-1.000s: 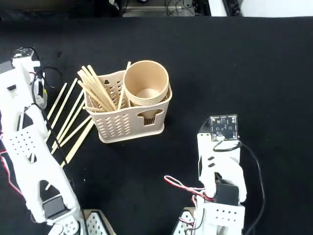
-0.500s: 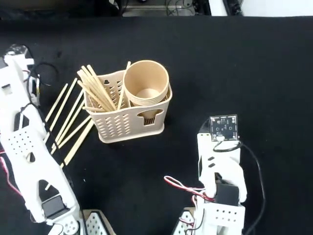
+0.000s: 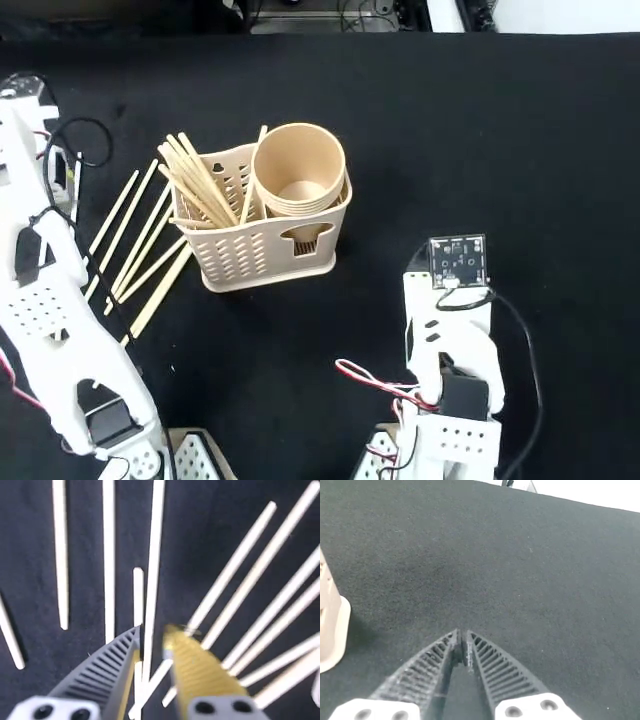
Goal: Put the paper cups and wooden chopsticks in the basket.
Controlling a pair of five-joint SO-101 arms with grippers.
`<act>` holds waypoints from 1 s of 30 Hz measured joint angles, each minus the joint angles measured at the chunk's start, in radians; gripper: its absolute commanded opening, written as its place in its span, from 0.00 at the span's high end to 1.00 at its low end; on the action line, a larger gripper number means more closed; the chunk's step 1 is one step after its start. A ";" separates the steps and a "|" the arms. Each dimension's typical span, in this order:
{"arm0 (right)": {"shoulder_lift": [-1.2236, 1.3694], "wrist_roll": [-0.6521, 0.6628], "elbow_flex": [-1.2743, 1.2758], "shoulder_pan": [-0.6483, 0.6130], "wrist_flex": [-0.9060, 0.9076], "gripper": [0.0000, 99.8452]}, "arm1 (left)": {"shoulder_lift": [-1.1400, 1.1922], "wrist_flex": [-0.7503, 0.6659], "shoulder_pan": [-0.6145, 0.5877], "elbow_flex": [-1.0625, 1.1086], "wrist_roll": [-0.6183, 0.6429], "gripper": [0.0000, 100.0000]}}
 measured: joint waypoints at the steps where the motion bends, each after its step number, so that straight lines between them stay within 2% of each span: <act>1: 0.000 0.000 0.000 0.000 0.000 0.98 | 0.015 -0.011 -0.003 0.000 0.000 0.80; 6: 0.000 0.000 0.000 0.000 0.000 0.98 | 0.160 -0.077 -0.028 -0.011 0.000 0.81; 14: 0.000 0.000 0.000 0.000 0.000 0.98 | 0.330 -0.075 -0.061 -0.173 0.000 0.81; 16: 0.000 0.000 0.000 0.000 0.000 0.98 | 0.367 -0.075 -0.061 -0.203 0.000 0.85; 19: 0.000 0.000 0.000 0.000 0.000 0.98 | 0.402 -0.075 -0.063 -0.229 0.000 0.98; 21: 0.000 0.000 0.000 0.000 0.000 0.98 | 0.411 -0.074 -0.058 -0.239 0.000 0.96; 27: 0.000 0.000 0.000 0.000 0.000 0.98 | 0.413 -0.066 -0.052 -0.256 0.000 0.97; 30: 0.000 0.000 0.000 0.000 0.000 0.98 | 0.416 0.012 -0.028 -0.333 -0.002 0.97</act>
